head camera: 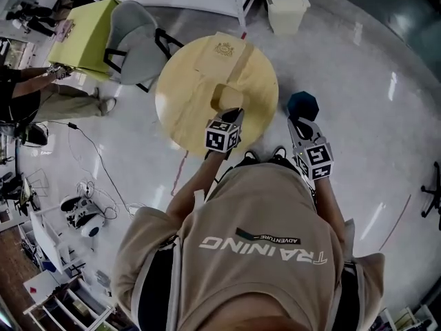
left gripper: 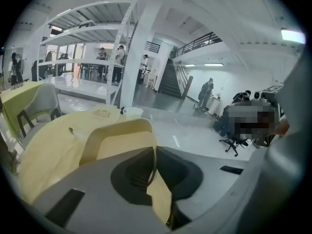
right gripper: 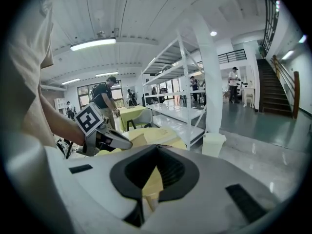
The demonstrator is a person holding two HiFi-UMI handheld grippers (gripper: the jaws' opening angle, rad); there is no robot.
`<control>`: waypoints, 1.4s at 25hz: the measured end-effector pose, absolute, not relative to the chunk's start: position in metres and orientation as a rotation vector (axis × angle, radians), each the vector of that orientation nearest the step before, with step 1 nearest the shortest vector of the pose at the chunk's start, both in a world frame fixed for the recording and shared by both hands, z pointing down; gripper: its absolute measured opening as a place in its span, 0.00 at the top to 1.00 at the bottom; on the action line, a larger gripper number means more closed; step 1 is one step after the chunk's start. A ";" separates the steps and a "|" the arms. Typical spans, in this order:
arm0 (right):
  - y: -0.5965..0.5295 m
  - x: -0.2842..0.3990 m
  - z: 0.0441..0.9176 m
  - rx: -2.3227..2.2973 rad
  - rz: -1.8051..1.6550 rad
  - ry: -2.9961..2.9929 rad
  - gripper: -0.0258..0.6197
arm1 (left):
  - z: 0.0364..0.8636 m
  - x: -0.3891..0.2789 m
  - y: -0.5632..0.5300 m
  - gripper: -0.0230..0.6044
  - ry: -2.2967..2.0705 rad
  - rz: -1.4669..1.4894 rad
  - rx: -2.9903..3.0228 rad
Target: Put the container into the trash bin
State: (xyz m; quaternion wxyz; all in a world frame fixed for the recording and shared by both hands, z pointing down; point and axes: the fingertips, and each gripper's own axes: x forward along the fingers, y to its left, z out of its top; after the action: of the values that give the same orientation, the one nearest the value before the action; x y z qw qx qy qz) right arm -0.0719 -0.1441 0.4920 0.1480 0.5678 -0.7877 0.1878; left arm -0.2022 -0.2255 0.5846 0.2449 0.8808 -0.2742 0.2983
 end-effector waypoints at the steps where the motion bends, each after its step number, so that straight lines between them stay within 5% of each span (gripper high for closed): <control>1: -0.144 -0.075 0.492 1.641 0.544 -2.257 0.96 | 0.583 -0.204 -0.224 0.93 -0.737 0.810 2.416; 20: -0.113 -0.037 0.499 1.909 0.606 -2.018 0.96 | 0.567 -0.164 -0.225 0.93 -0.576 0.686 2.516; 35: -0.096 0.122 0.523 1.907 0.689 -2.097 0.96 | 0.578 -0.003 -0.210 0.93 -0.589 0.791 2.495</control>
State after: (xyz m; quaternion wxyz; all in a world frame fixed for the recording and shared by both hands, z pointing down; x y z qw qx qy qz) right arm 0.1216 -0.0961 0.5227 0.1122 0.6495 -0.7144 0.2347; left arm -0.0032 -0.2104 0.5777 0.2273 0.9056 -0.2138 0.2873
